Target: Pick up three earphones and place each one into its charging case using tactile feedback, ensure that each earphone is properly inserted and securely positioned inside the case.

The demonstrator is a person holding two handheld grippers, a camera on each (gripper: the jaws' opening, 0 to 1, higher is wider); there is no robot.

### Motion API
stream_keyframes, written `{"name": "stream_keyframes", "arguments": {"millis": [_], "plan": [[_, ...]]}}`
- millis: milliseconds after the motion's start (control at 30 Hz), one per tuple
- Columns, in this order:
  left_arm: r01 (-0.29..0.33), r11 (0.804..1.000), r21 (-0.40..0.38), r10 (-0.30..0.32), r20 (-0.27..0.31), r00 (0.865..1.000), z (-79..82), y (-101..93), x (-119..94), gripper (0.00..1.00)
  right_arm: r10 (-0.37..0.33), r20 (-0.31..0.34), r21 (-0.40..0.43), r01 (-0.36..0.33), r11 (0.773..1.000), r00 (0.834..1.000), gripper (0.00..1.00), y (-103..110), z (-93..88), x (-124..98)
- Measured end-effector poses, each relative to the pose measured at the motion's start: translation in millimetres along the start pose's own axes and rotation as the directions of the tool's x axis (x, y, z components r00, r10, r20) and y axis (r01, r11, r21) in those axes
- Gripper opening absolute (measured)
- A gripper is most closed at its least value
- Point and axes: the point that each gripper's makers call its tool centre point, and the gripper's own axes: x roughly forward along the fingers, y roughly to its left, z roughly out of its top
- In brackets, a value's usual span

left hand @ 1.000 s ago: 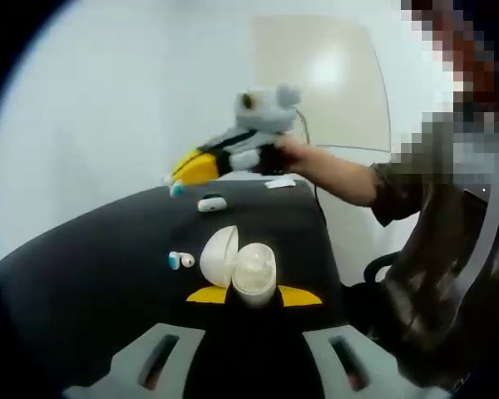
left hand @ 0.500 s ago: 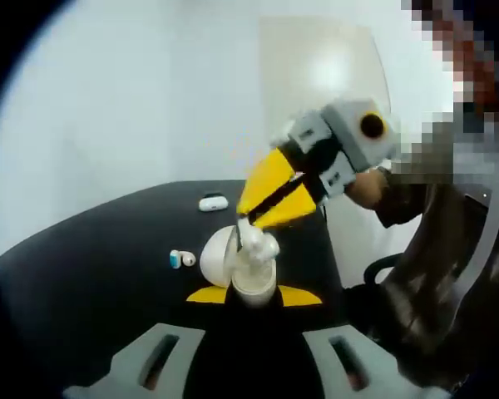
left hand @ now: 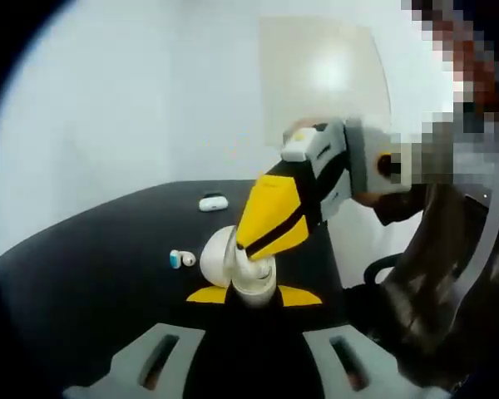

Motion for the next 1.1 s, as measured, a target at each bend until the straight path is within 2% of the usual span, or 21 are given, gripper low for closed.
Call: {"name": "stream_keyframes", "arguments": {"millis": [200,300,400,500,567,600,633,700,767,800,833,867,933,1000,1033,1067,1100], "plan": [[-0.001,1.0,-0.002,0.001,0.0,1.0,-0.1,-0.4,-0.2,0.17,0.016,0.022,0.041,-0.017,0.999,1.0,0.06,1.0,4.7,1.6],[-0.001,1.0,-0.001,0.001,0.0,1.0,-0.1,-0.8,-0.1,0.17,0.03,0.078,0.155,-0.042,0.987,0.996,0.07,3.0,9.1,0.1],[-0.001,1.0,0.0,0.001,0.0,1.0,-0.2,-1.1,-0.1,0.17,0.01,0.121,0.272,-0.043,0.961,0.993,0.07,-2.5,9.6,-3.1],[-0.001,1.0,0.001,0.001,0.0,1.0,-0.3,-1.5,0.0,0.17,-0.039,0.207,0.451,-0.061,0.891,0.977,0.07,-15.3,9.1,-10.0],[-0.002,1.0,0.001,0.002,0.0,1.0,-0.3,-1.2,-0.1,0.17,-0.091,0.249,0.573,-0.071,0.816,0.964,0.08,-27.7,2.5,-16.8],[-0.002,1.0,0.001,0.002,0.0,1.0,-0.3,-1.3,-0.1,0.17,-0.112,0.251,0.613,-0.069,0.787,0.961,0.08,-32.5,-2.9,-19.2],[-0.002,1.0,0.002,0.002,0.0,1.0,-0.3,-1.5,-0.1,0.17,-0.163,0.242,0.693,-0.053,0.719,0.957,0.08,-42.0,-13.4,-22.0],[-0.001,1.0,0.001,0.001,0.0,1.0,-0.3,-1.7,-0.1,0.17,-0.223,0.18,0.81,-0.016,0.586,0.958,0.08,-53.4,-44.1,-24.8],[-0.001,1.0,0.001,0.001,0.0,1.0,-0.2,-1.9,-0.2,0.17,-0.227,0.099,0.897,0.012,0.443,0.969,0.08,-52.3,-77.7,-24.3],[-0.001,1.0,0.001,0.001,0.0,1.0,-0.2,-1.9,-0.1,0.17,-0.223,0.061,0.948,0.014,0.319,0.973,0.08,-47.6,-96.7,-22.8],[-0.001,1.0,0.002,0.001,0.0,1.0,-0.2,-1.9,-0.2,0.17,-0.196,0.051,0.981,-0.013,0.193,0.979,0.08,-38.2,-106.7,-19.5],[-0.001,1.0,0.001,0.001,0.0,1.0,-0.1,-1.8,-0.2,0.17,-0.144,0.056,0.995,-0.043,0.089,0.988,0.08,-25.3,-114.9,-16.0],[-0.001,1.0,0.002,0.001,0.001,1.0,-0.1,-1.9,-0.1,0.17,-0.086,0.084,0.989,-0.094,-0.113,0.993,0.09,-2.7,-123.3,-7.1],[-0.002,1.0,0.002,0.002,0.001,1.0,0.0,-1.9,-0.1,0.17,-0.043,0.115,0.963,-0.122,-0.239,0.992,0.09,14.0,-124.5,0.8],[-0.001,1.0,0.002,0.001,0.001,1.0,-0.1,-1.9,-0.2,0.17,-0.03,0.125,0.951,-0.128,-0.281,0.992,0.1,20.3,-125.3,5.4],[-0.001,1.0,0.001,0.001,0.001,1.0,-0.1,-1.9,-0.2,0.17,-0.024,0.126,0.941,-0.127,-0.312,0.992,0.1,23.5,-126.6,9.2],[-0.001,1.0,0.0,0.001,0.001,1.0,-0.1,-1.9,-0.3,0.17,-0.019,0.128,0.938,-0.127,-0.321,0.992,0.1,25.3,-125.9,12.0]]}}
